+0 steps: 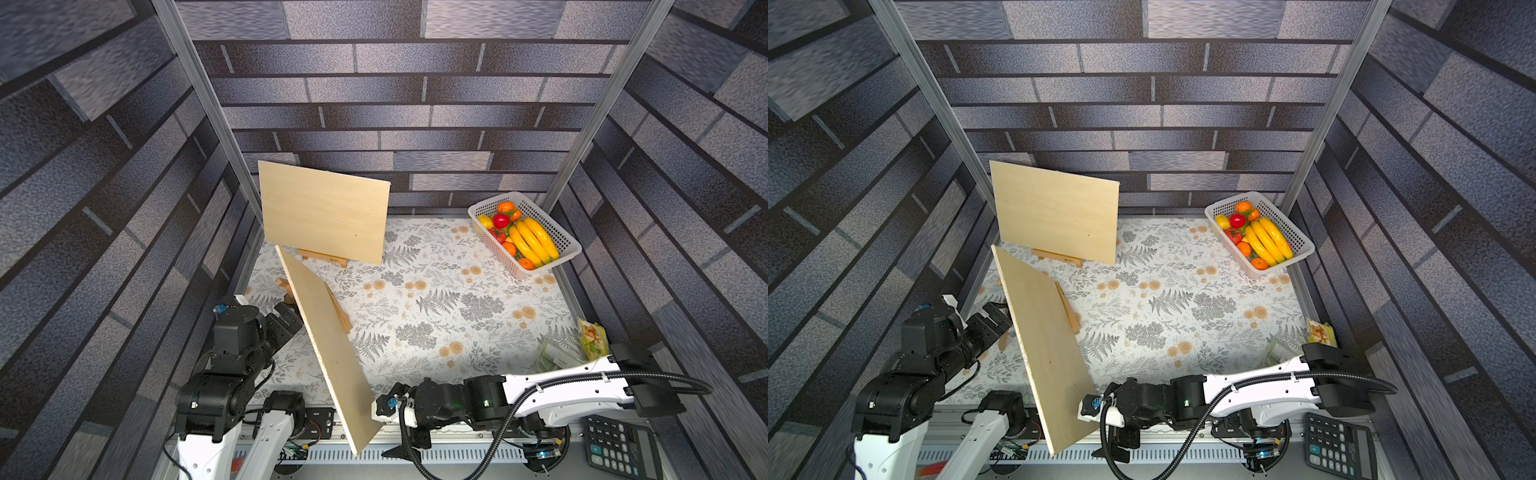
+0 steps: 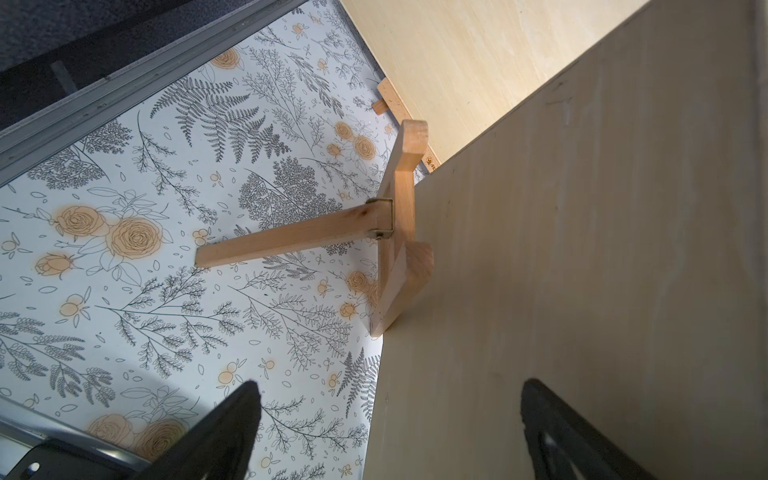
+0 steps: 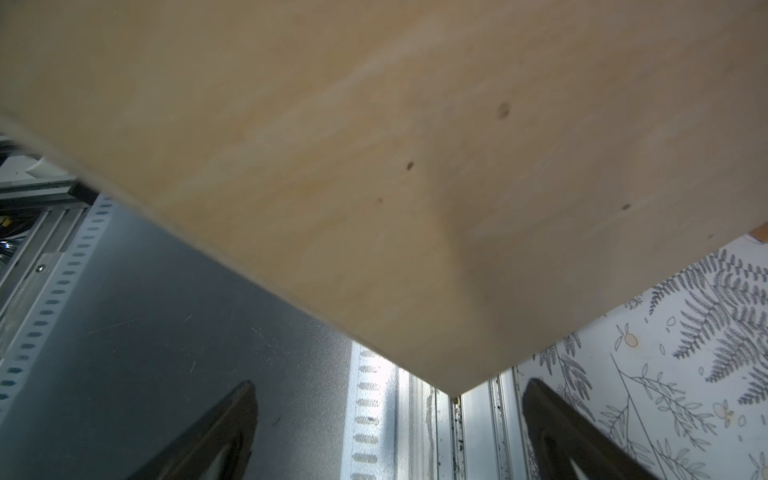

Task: Assemble the easel
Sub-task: Place the drawing board on the easel.

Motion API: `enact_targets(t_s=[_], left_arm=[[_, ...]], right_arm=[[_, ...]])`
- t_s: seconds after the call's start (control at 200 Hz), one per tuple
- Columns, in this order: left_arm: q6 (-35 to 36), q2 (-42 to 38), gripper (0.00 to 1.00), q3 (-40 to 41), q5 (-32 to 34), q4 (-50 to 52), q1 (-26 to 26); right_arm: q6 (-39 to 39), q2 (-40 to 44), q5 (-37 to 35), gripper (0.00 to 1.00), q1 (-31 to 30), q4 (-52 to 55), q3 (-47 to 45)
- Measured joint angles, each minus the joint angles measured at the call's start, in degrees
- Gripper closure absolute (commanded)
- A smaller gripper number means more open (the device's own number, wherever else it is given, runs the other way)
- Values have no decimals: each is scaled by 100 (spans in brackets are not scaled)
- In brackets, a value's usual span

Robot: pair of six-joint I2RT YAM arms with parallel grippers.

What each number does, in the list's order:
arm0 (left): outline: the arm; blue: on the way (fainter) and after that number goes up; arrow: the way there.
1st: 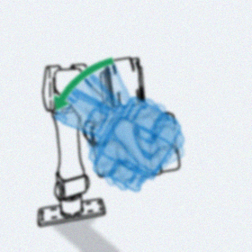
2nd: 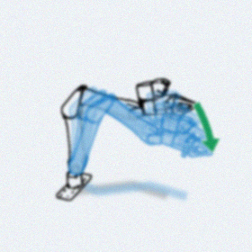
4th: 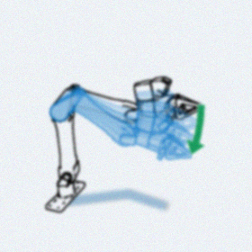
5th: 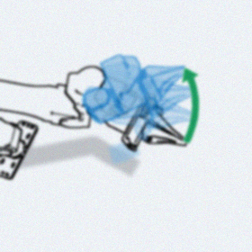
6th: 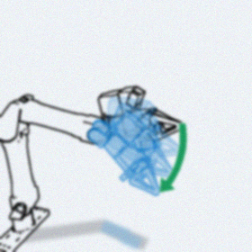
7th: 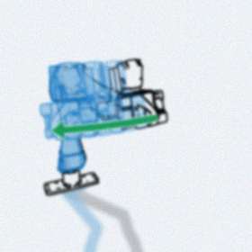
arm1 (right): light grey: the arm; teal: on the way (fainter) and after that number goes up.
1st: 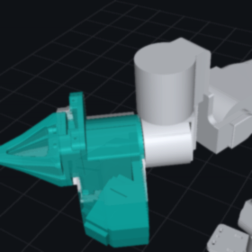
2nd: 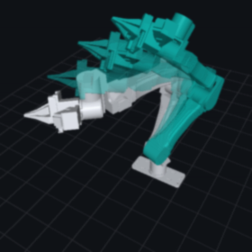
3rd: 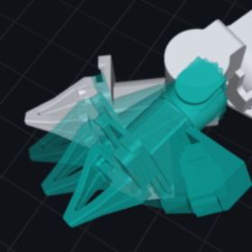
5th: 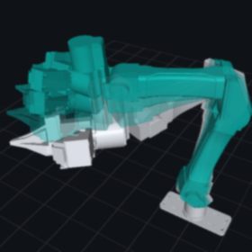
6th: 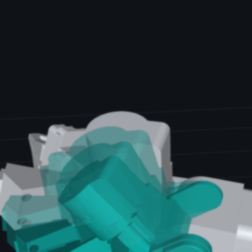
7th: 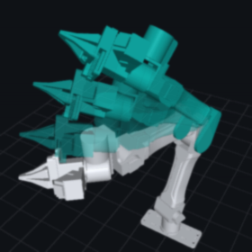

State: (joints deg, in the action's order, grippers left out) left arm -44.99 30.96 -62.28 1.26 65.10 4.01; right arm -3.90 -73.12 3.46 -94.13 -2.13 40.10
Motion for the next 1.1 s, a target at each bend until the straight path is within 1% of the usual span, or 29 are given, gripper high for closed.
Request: enact_targets(t_s=[0.155,0.351,0.546,0.731,0.957,1.102], left_arm=[[0,0,1,0,-2,0,0],[0,0,1,0,-2,0,-26],[0,0,0,0,-2,-4,-37],[2,72,0,0,-2,-101,-76],[44,199,0,0,-22,-181,-173],[136,203,0,0,-105,-201,-343]], right_arm=[[48,-243,-166,0,9,-330,2],[109,-326,-214,0,332,-568,85],[260,-529,13,0,538,-584,273],[413,-542,114,0,754,-573,407],[662,-555,299,0,1209,-431,896],[761,-754,494,0,1473,-407,1202]])
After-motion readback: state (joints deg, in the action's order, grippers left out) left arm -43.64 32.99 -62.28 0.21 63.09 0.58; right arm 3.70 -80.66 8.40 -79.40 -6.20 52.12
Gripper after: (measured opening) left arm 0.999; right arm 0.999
